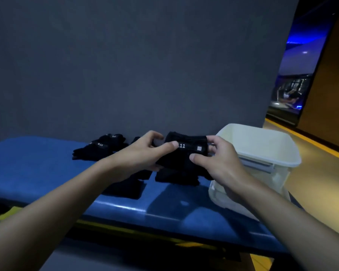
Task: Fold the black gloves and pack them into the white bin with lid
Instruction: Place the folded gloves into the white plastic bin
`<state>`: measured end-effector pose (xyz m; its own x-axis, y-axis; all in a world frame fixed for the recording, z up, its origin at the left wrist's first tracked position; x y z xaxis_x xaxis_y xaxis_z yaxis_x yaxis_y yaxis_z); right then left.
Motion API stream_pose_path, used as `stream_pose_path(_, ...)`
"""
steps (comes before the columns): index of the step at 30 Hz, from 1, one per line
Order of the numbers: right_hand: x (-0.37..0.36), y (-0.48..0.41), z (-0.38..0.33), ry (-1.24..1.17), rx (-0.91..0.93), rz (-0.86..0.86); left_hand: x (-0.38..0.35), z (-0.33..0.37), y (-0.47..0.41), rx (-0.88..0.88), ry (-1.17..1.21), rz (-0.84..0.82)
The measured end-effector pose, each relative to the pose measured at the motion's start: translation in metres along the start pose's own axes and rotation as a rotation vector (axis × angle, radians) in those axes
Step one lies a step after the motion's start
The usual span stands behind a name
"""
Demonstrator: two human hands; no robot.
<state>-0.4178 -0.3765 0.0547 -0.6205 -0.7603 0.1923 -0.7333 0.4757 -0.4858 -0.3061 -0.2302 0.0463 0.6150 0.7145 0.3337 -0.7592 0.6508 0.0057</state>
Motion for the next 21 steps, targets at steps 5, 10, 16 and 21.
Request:
stream_pose_path(5,0.027,-0.019,-0.043,-0.095,0.103,0.008,-0.007,0.065,-0.006,-0.106,0.344,-0.016)
stream_pose_path(10,0.064,-0.057,-0.059,-0.170,0.080,-0.131,-0.024,0.118,-0.043,-0.231,0.316,-0.052)
stream_pose_path(16,0.104,-0.105,-0.045,-0.143,-0.053,-0.351,-0.076,0.161,-0.101,-0.270,0.183,-0.272)
stream_pose_path(21,0.139,-0.122,-0.014,-0.057,-0.108,-0.305,-0.111,0.174,-0.143,-0.304,0.109,-0.277)
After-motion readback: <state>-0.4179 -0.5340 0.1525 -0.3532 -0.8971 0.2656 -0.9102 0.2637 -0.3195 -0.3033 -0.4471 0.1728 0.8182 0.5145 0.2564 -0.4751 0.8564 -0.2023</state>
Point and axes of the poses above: each hand's wrist, its own y-axis away from the middle knuckle, its own x-axis out of the back of the hand, z = x × y, the point moved 9 cm from there along -y, towards the middle knuckle, and after that the axes turned 8 degrees about x, right-handed, at the moved point
